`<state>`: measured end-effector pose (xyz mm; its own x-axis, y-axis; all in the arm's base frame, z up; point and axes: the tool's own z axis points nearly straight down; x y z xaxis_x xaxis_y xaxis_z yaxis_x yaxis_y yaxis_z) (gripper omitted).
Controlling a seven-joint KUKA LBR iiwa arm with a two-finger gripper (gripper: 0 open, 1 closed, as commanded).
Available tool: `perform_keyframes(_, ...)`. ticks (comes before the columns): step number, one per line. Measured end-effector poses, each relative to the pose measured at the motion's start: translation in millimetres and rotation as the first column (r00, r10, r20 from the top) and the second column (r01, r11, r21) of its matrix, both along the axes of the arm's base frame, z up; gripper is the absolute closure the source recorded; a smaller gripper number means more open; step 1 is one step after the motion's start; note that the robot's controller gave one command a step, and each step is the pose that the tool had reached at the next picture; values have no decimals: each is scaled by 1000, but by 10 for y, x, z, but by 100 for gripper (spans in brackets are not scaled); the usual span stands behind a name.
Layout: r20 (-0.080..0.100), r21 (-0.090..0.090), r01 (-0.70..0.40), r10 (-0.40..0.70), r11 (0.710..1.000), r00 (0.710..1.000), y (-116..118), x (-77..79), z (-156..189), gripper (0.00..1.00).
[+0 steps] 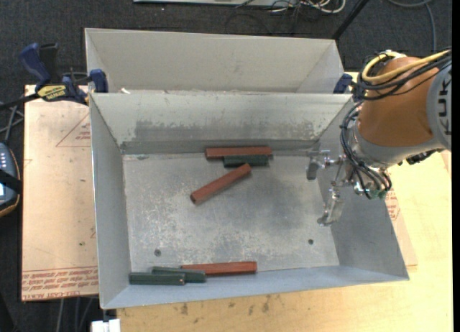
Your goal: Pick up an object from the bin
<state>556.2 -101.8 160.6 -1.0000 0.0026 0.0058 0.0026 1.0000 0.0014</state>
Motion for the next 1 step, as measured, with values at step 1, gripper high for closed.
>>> perform_keyframes(1,7,-1,-2,2,1000,1000,3,19,38,0)
